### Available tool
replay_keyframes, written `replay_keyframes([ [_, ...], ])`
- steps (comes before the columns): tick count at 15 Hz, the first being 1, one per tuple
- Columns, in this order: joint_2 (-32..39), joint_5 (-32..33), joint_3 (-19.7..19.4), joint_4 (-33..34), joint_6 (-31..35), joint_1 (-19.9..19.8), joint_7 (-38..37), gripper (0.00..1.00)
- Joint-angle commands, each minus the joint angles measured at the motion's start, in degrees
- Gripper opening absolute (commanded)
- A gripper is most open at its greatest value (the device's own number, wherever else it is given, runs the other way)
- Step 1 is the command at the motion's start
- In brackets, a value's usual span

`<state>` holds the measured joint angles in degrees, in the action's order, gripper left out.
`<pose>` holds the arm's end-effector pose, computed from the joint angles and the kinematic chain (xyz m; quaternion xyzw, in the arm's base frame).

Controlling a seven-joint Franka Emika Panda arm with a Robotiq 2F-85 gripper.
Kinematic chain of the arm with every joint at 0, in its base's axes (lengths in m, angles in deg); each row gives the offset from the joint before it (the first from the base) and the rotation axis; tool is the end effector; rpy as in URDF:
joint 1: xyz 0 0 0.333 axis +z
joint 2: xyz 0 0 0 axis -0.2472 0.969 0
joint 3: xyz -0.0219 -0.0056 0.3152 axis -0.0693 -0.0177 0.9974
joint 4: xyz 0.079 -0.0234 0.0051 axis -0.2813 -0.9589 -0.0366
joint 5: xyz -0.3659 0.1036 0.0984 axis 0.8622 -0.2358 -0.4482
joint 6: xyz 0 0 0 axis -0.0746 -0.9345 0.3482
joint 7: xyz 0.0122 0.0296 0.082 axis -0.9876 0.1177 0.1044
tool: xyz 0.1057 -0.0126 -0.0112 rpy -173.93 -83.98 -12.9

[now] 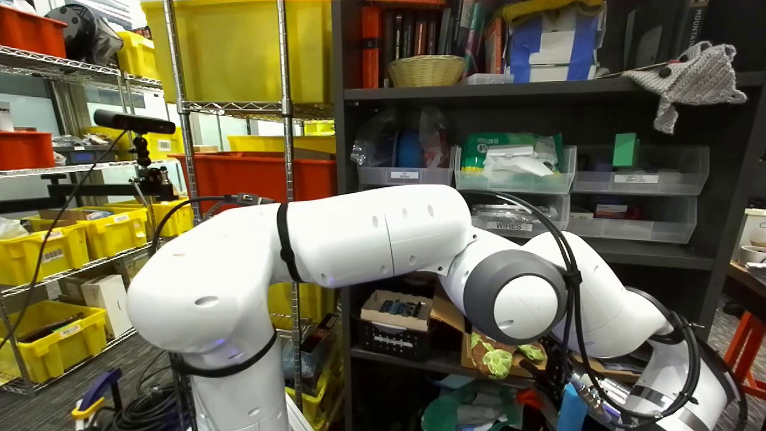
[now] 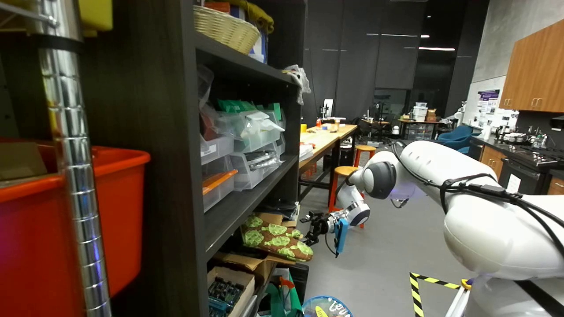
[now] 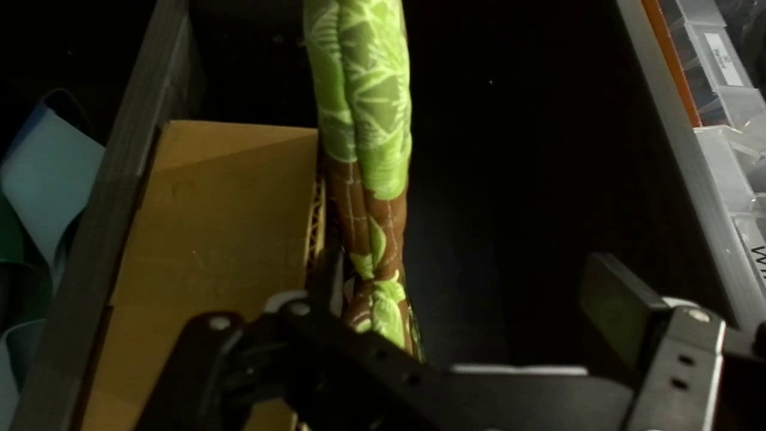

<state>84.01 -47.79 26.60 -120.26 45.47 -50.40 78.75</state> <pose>0.5668 -0.2951 0.0003 -0.6854 0.0375 -0.0871 0.7220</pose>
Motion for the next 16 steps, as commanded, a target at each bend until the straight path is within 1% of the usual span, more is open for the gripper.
replay_keyframes([
  [1, 0.22, 0.26, -0.22, 0.39, 0.23, 0.31, -0.71, 1.0],
  [5, 0.31, -0.1, -0.07, -0.22, 1.07, 0.57, 0.06, 1.0],
  [11, 0.34, -0.09, 0.18, -2.07, 4.05, 2.07, 1.97, 1.0],
  [16, -0.36, 0.35, 0.45, -3.95, 2.91, 3.31, 4.77, 1.0],
])
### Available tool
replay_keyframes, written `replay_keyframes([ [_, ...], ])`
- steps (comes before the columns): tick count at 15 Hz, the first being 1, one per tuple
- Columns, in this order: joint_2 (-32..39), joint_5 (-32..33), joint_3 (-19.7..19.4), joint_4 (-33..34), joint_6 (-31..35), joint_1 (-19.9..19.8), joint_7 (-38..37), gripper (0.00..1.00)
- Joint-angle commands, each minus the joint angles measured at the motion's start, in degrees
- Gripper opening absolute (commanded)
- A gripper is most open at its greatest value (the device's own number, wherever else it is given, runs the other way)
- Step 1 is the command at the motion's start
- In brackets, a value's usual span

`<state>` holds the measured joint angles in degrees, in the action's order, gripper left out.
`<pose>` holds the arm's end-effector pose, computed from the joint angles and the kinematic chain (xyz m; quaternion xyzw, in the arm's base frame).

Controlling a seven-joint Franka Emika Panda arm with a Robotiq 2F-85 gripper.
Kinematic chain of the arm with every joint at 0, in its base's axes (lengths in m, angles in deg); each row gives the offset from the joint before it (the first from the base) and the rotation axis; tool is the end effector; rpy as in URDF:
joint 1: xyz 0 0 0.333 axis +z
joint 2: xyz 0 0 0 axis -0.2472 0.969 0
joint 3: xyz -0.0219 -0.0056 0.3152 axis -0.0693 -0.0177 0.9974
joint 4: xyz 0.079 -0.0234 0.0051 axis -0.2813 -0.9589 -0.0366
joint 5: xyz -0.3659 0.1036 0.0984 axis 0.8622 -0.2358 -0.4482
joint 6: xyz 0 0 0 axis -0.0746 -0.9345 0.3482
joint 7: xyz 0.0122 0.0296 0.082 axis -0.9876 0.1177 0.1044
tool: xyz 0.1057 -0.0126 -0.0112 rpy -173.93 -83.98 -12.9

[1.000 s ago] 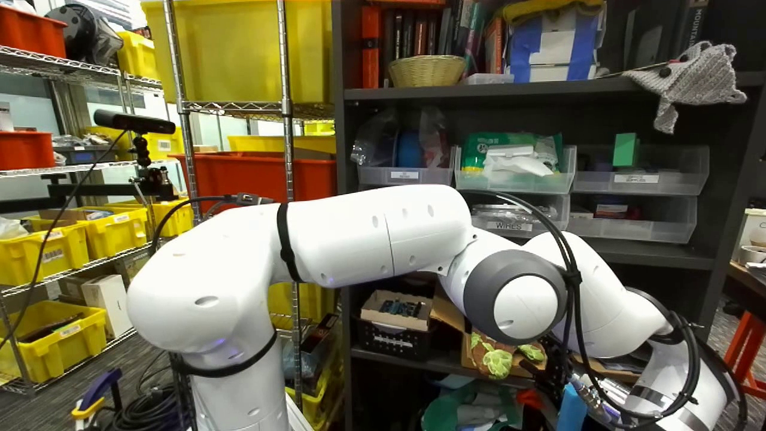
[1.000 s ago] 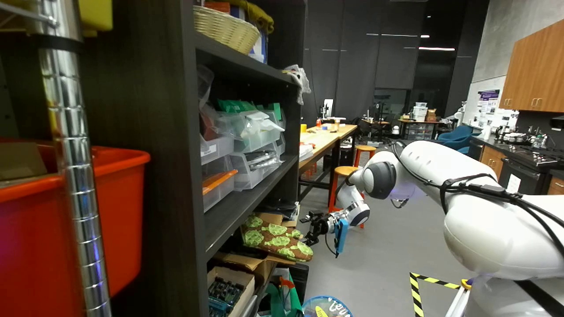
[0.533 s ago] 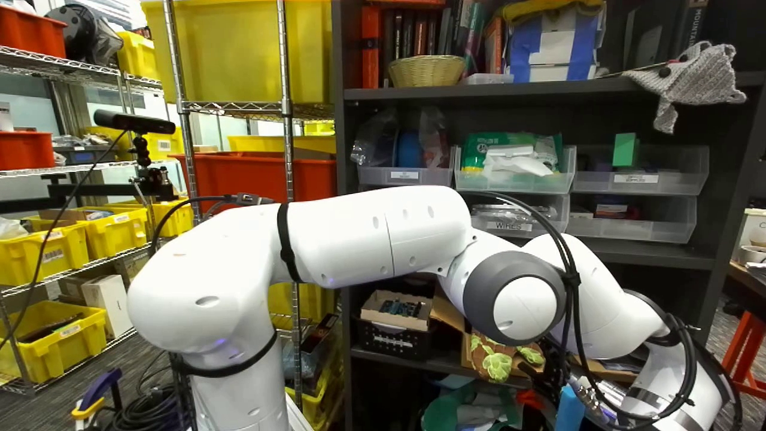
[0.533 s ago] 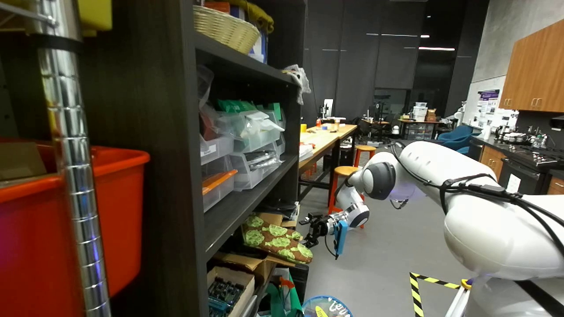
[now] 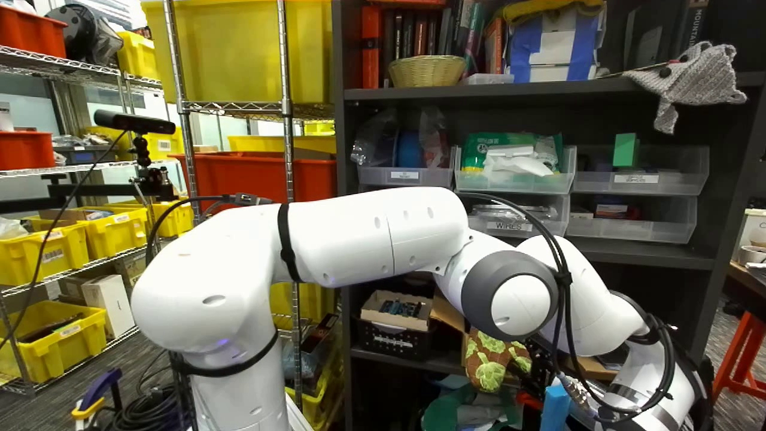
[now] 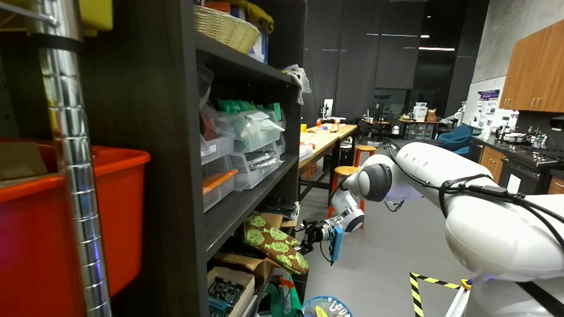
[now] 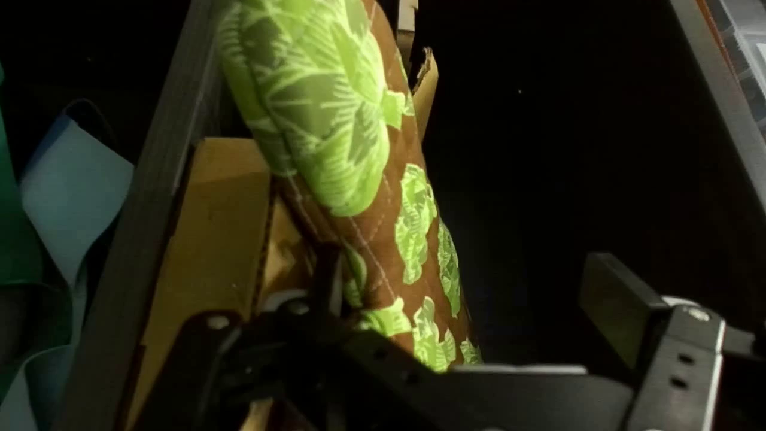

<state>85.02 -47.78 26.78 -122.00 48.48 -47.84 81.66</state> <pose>0.5695 -0.2650 -0.0244 -0.6928 0.0315 -0.0850 0.7154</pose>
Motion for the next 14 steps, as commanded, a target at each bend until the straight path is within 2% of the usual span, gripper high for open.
replay_keyframes([
  [1, -1.47, 0.47, 0.2, -2.49, -0.27, 0.93, 2.36, 1.0],
  [2, -1.64, 0.65, 0.18, -2.9, -0.54, 0.98, 3.18, 1.0],
  [3, -1.72, 0.76, 0.15, -3.16, -0.74, 1.0, 3.87, 0.92],
  [4, -1.77, 0.78, 0.17, -3.37, -0.96, 0.91, 4.52, 0.74],
  [7, -1.82, 1.16, 0.05, -3.57, -1.9, 0.51, 5.97, 0.56],
  [11, -1.97, 1.27, -0.02, -3.7, -4.07, -0.18, 7.18, 0.22],
  [14, -2.09, 1.16, -0.02, -3.64, -5.6, -0.42, 7.55, 0.01],
])
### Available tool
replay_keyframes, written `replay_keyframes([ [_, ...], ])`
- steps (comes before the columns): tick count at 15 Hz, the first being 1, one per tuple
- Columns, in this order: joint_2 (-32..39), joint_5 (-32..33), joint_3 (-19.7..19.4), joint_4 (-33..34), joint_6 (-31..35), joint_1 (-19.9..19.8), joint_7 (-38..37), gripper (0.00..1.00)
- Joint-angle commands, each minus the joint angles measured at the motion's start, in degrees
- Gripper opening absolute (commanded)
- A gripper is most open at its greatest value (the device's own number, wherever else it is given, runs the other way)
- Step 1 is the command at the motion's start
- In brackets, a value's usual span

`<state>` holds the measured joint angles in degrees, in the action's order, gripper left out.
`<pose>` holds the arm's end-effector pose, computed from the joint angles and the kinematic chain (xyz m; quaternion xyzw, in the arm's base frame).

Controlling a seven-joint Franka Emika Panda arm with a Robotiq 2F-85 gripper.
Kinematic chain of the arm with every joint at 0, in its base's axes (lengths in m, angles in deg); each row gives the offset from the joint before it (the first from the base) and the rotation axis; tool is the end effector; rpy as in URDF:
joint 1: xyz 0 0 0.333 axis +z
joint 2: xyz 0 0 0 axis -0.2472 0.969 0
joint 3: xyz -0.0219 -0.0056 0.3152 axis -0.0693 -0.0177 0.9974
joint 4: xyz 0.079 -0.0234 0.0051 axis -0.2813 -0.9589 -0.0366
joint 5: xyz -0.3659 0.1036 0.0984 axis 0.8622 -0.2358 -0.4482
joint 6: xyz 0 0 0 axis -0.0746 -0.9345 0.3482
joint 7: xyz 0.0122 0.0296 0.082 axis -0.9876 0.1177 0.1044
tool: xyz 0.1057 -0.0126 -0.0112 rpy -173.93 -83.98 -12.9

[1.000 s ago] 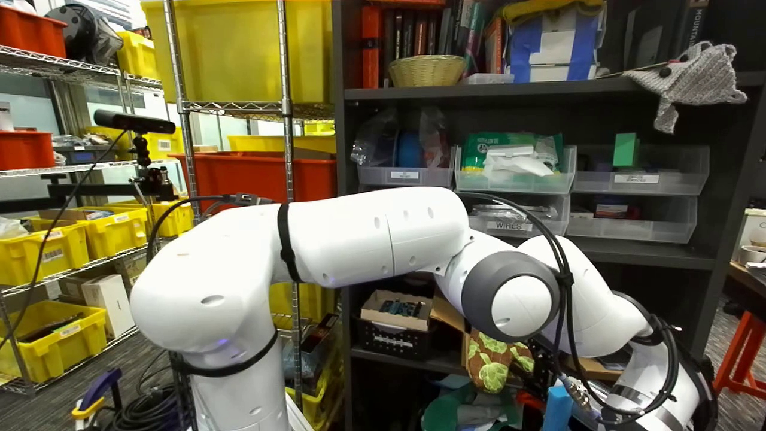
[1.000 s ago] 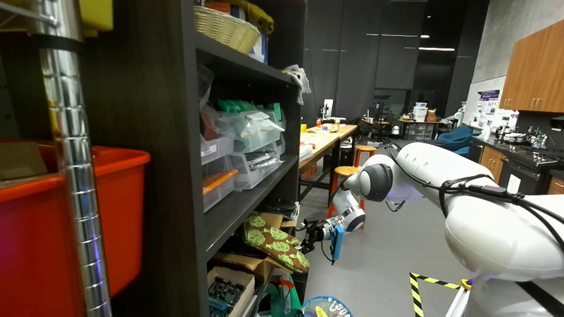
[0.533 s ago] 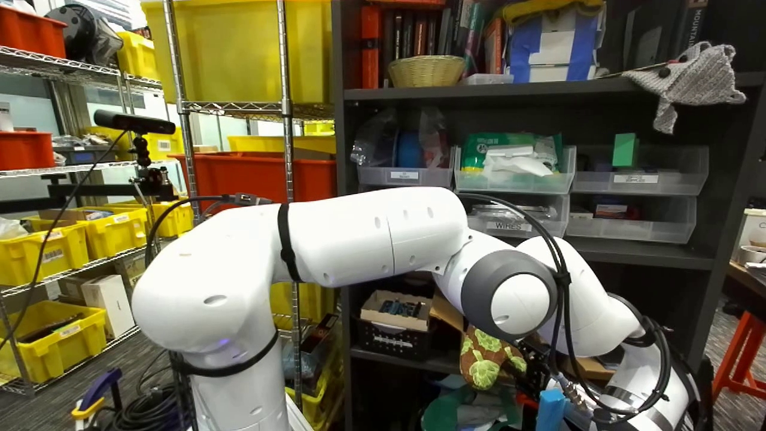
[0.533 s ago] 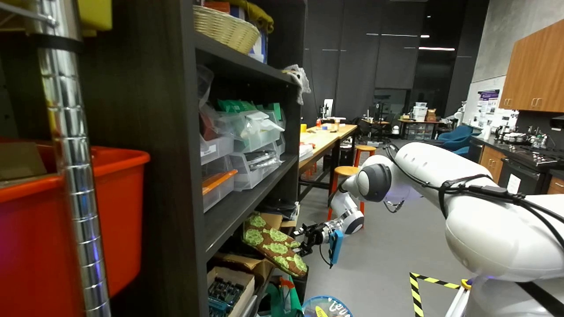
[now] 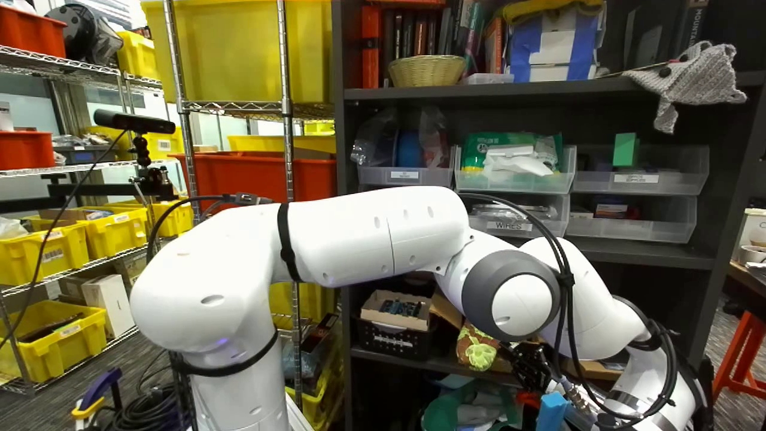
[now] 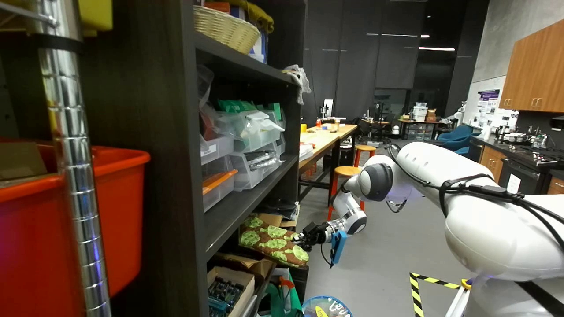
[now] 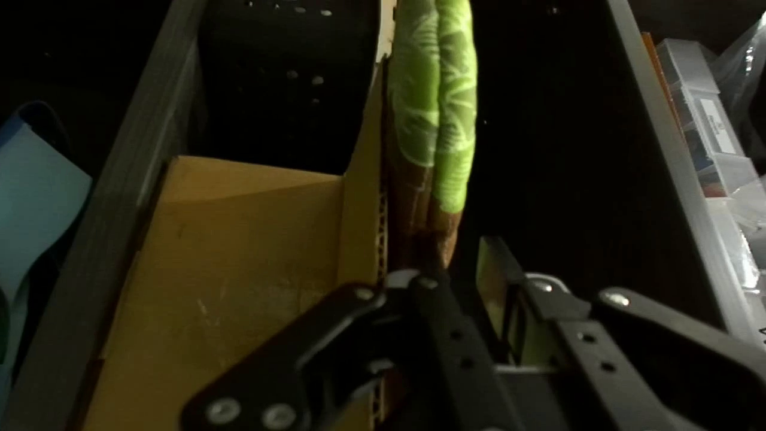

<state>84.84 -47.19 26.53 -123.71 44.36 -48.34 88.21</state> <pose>0.5545 -0.2607 -0.0253 -0.6704 -0.0104 -0.1074 0.7341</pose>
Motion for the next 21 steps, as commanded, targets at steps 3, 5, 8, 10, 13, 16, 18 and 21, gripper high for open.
replay_keyframes([
  [3, -1.88, 0.44, 0.31, -1.93, -2.31, 0.41, 1.04, 0.0],
  [5, -1.93, 0.37, 0.36, -2.02, -2.33, 0.74, 1.28, 0.0],
  [8, -1.86, 0.32, 0.3, -2.16, -1.8, 1.35, 1.26, 0.0],
  [10, -1.93, 0.11, 0.36, -2.49, -1.59, 1.46, 1.11, 0.27],
  [13, -2.26, 0.2, 0.27, -3.3, -1.41, 1.62, 1.63, 0.44],
  [16, -2.45, 0.14, 0.31, -3.97, -1.36, 1.69, 1.78, 0.64],
  [18, -2.72, 0.11, 0.35, -4.62, -1.21, 1.86, 2.21, 0.78],
  [21, -2.81, -0.36, 0.71, -4.87, -1.76, 1.64, 2.31, 0.99],
])
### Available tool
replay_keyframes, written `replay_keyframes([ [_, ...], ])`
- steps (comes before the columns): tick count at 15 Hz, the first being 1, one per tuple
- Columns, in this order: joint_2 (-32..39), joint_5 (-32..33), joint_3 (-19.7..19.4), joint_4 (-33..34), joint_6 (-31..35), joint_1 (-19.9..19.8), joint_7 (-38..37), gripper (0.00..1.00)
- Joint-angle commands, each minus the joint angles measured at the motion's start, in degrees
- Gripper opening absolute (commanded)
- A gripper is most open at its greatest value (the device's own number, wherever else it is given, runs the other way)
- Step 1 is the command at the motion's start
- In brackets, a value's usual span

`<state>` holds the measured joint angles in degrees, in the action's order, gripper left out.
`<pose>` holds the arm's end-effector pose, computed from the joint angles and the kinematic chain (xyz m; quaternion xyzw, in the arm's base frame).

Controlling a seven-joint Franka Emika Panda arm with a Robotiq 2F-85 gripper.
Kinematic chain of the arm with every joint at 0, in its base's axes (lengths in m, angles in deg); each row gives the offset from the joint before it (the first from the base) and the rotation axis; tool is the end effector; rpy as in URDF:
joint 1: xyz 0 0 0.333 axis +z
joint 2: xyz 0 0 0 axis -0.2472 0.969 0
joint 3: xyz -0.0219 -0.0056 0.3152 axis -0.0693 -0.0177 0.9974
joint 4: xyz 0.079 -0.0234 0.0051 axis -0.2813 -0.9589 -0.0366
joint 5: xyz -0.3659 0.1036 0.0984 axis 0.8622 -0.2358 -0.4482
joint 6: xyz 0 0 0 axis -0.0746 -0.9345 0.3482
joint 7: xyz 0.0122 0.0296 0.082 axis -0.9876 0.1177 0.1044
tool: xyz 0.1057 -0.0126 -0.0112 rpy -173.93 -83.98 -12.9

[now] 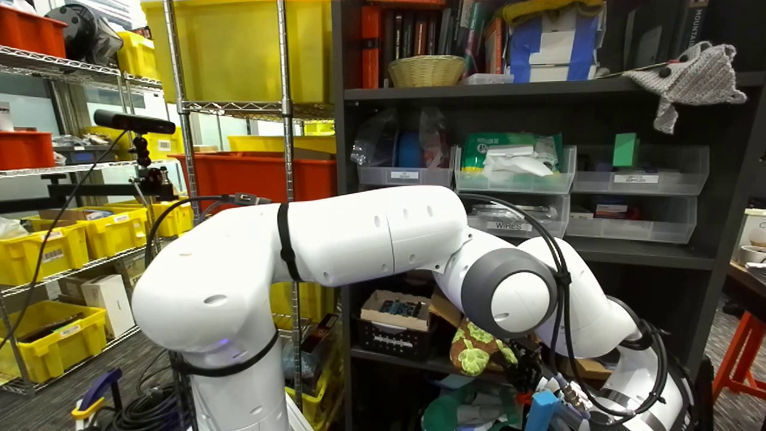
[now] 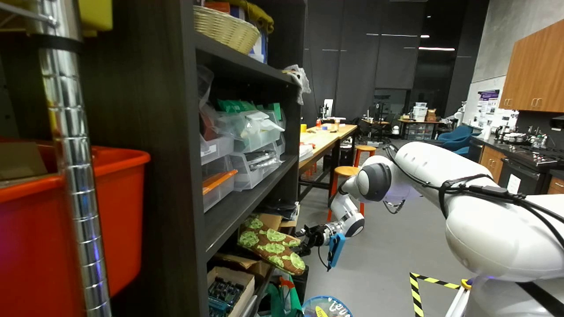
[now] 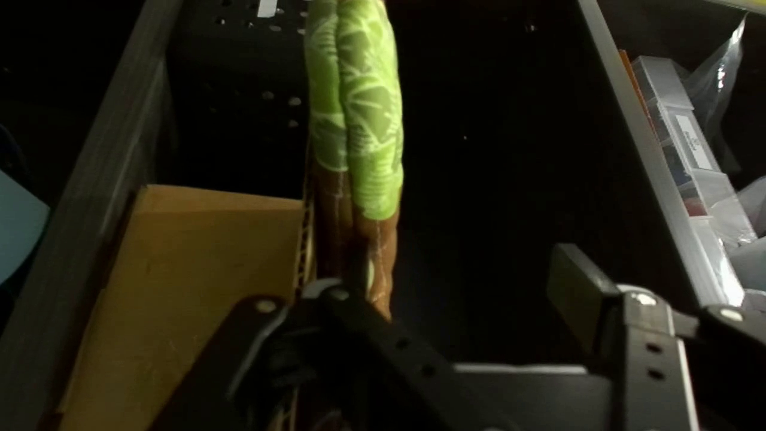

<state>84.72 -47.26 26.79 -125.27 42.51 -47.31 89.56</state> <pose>0.5519 -0.2423 -0.0277 -0.6537 -0.0219 -0.1002 0.7497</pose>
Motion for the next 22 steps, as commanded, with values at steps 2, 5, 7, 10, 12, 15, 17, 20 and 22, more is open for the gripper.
replay_keyframes([
  [2, -2.9, -0.31, 0.69, -3.61, -0.32, 0.6, 1.71, 1.0],
  [5, -3.5, -0.31, 1.1, -4.81, -0.74, 0.91, 2.52, 1.0],
  [7, -4.1, -0.3, 1.39, -6.19, -0.45, 1.28, 3.64, 1.0],
  [10, -5.09, 0.03, 1.52, -8.49, -0.21, 2.1, 5.91, 1.0],
  [12, -5.83, 0.31, 1.58, -10.22, -0.08, 2.91, 7.94, 1.0],
  [15, -5.89, -0.61, 0.75, -11.02, -0.81, 4.44, 9.68, 1.0],
  [17, -5.9, -0.57, 0.67, -11.26, -1.48, 4.71, 9.91, 0.92],
  [20, -5.92, -0.37, 0.13, -11.2, -2.1, 4.63, 10.87, 0.94],
  [22, -6.03, -0.7, -0.09, -11.18, -2.05, 4.65, 10.23, 0.93],
])
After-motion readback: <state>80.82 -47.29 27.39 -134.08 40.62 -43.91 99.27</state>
